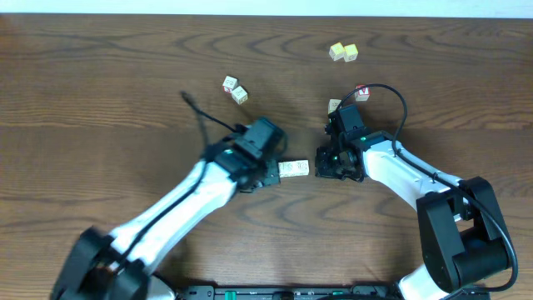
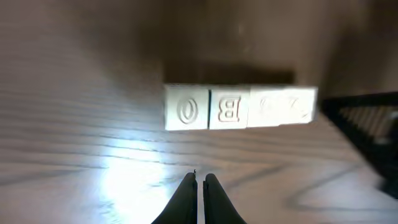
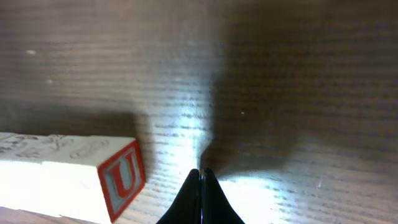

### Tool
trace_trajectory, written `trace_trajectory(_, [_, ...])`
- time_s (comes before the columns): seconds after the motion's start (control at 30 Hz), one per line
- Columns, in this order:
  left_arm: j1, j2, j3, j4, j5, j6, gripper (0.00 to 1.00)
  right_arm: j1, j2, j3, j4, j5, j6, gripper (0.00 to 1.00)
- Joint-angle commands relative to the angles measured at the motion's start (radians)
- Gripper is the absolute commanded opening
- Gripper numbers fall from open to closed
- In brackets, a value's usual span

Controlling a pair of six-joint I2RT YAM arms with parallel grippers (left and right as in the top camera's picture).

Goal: Lift 4 blocks

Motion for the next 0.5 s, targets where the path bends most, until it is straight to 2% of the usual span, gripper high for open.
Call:
trace_trajectory(0.0, [0.097, -0.028, 0.000, -0.051, -0.086, 0.005, 0.07, -0.003, 0.004, 0.001, 0.024, 0.003, 0.012, 0.01])
trace_trajectory(0.1, [0.205, 0.000, 0.000, -0.110, -0.039, 0.009, 0.07, -0.003, 0.004, 0.001, 0.030, -0.017, 0.011, 0.01])
trace_trajectory(0.2, [0.283, 0.061, -0.005, -0.101, 0.103, 0.089, 0.07, -0.002, 0.004, 0.001, 0.034, -0.018, 0.011, 0.01])
trace_trajectory(0.47, [0.285, 0.253, -0.006, 0.044, 0.314, 0.132, 0.07, -0.002, 0.004, 0.001, 0.033, -0.062, 0.011, 0.01])
